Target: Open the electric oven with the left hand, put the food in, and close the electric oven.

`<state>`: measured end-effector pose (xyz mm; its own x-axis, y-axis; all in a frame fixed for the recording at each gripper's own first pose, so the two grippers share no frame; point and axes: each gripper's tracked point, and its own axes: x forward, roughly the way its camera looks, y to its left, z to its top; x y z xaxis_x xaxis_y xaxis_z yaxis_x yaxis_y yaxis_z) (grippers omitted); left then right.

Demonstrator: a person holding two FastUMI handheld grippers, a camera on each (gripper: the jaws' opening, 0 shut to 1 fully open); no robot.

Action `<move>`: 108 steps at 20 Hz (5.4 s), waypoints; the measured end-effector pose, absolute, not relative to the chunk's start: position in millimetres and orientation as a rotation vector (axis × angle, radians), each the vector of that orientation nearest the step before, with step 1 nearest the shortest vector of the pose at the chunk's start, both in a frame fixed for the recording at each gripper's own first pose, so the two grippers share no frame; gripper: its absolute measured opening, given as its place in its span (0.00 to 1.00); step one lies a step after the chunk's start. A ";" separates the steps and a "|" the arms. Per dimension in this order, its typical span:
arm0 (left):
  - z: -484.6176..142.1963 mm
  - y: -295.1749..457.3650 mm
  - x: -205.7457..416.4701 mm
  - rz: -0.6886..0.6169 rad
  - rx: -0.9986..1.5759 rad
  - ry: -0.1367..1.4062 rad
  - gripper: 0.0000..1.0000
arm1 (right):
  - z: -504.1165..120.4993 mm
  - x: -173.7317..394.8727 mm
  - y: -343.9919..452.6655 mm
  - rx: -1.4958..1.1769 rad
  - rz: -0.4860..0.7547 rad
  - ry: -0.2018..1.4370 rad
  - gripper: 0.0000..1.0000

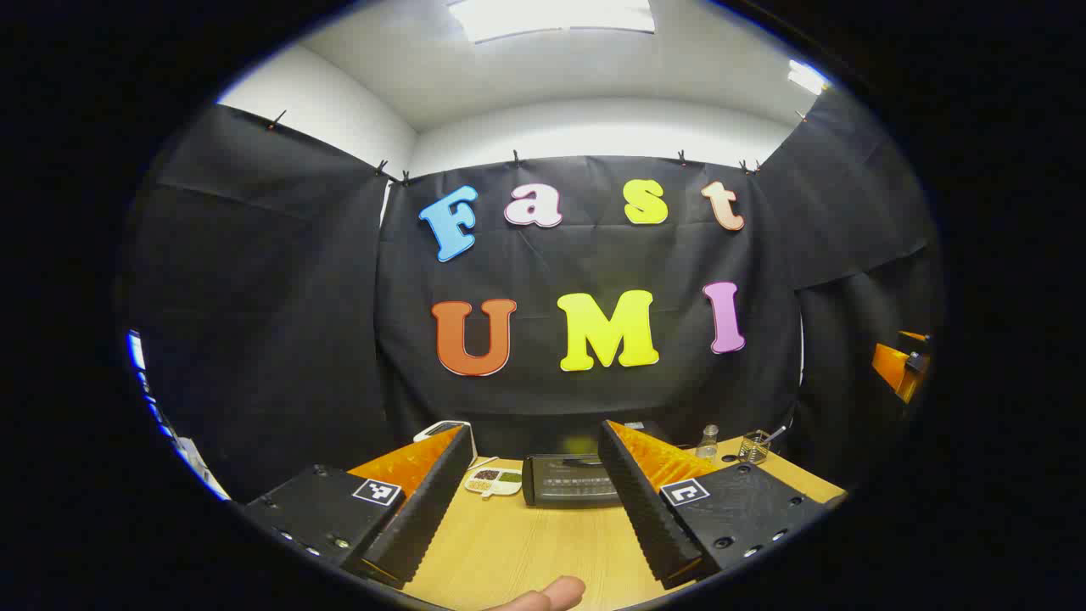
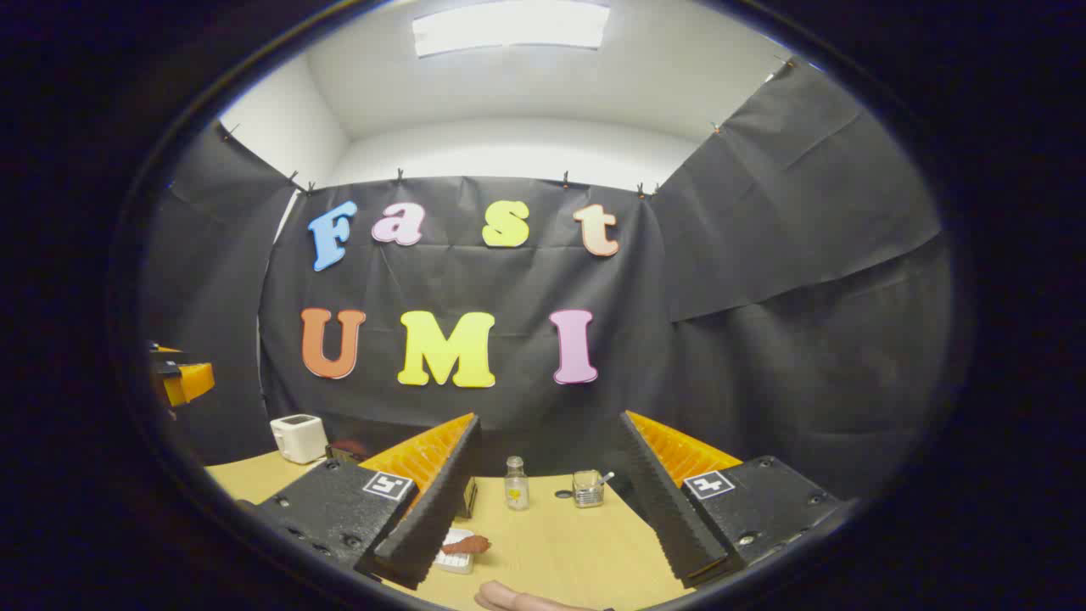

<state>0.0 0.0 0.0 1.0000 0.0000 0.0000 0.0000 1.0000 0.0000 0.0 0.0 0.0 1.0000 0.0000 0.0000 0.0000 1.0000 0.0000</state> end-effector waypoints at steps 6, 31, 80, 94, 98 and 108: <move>-5.6 -33.1 -2.3 -0.076 -0.045 -0.009 0.95 | -7.6 13.6 -11.9 0.035 -0.011 -0.024 1.00; -158.8 -82.7 292.7 -0.112 -0.117 0.237 0.95 | -64.4 150.2 -22.3 0.059 0.071 0.048 0.97; -358.6 -96.9 150.2 -0.201 -0.004 0.546 0.95 | -112.5 137.9 -18.6 0.036 0.075 0.144 1.00; -347.0 -102.5 131.7 -0.232 -0.064 0.534 0.94 | -165.9 149.8 5.8 -0.034 0.118 0.283 1.00; -297.9 -89.0 133.8 -0.211 -0.065 0.424 0.94 | -198.1 157.6 14.5 -0.019 0.152 0.380 1.00; -197.4 -26.2 129.9 -0.079 -0.019 0.190 0.94 | -336.6 153.0 50.8 0.208 0.266 0.848 0.91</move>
<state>129.9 -26.2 -197.4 0.9789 -0.0799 -0.1882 0.0764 0.9967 -0.0259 153.0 50.8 -336.6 0.6320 0.3131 -0.7089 -0.1487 0.9468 0.2856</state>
